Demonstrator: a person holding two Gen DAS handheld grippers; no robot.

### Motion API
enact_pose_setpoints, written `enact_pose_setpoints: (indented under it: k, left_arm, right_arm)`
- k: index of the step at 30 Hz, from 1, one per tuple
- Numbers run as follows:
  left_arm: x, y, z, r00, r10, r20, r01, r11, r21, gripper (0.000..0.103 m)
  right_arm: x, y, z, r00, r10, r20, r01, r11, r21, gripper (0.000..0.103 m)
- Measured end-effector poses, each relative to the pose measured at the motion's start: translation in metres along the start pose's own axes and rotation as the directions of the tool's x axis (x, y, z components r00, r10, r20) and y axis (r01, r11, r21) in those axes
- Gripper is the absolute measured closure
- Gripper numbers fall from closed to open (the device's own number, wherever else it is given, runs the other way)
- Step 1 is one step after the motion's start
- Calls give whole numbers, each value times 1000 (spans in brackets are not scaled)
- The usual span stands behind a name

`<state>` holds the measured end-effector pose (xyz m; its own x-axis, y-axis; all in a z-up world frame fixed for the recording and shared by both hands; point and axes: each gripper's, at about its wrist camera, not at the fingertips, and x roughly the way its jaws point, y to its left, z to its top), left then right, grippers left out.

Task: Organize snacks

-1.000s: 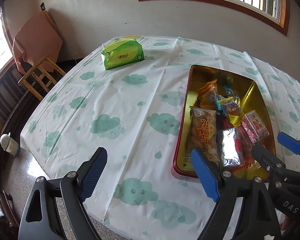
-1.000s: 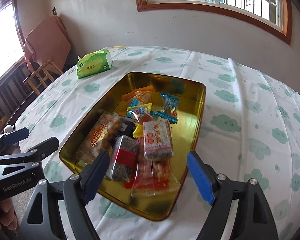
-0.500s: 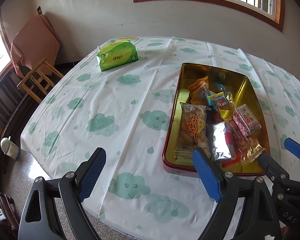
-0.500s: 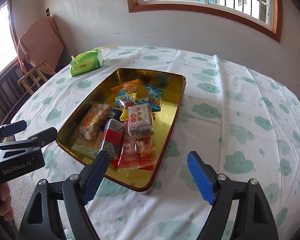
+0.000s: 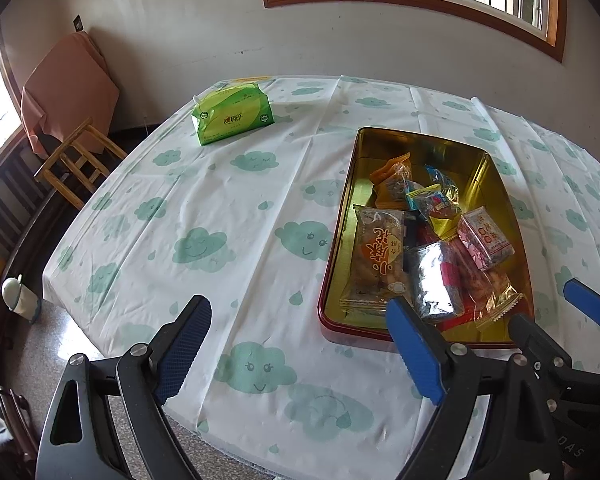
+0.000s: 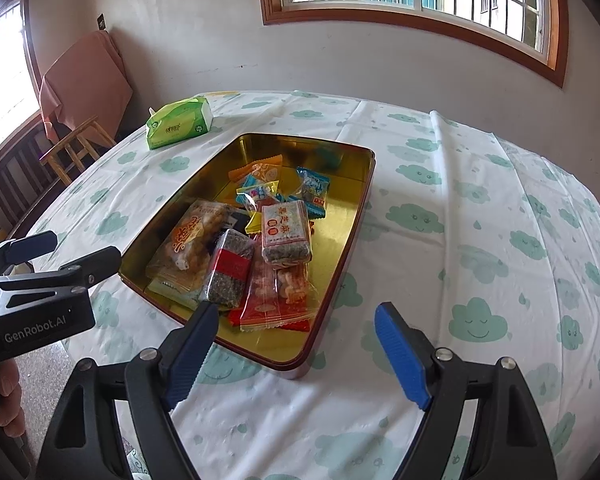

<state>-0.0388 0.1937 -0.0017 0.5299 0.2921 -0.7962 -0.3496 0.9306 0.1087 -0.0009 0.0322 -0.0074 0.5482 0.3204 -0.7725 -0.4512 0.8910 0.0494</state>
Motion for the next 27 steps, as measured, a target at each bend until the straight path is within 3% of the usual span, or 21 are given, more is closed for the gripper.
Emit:
enact_pose_setpoints:
  k: [27]
  left_arm:
    - [-3, -2, 0, 1000, -6, -4, 6, 1000, 2, 16]
  right_arm:
    - [5, 4, -3, 1000, 3, -27, -4, 1000, -17, 20]
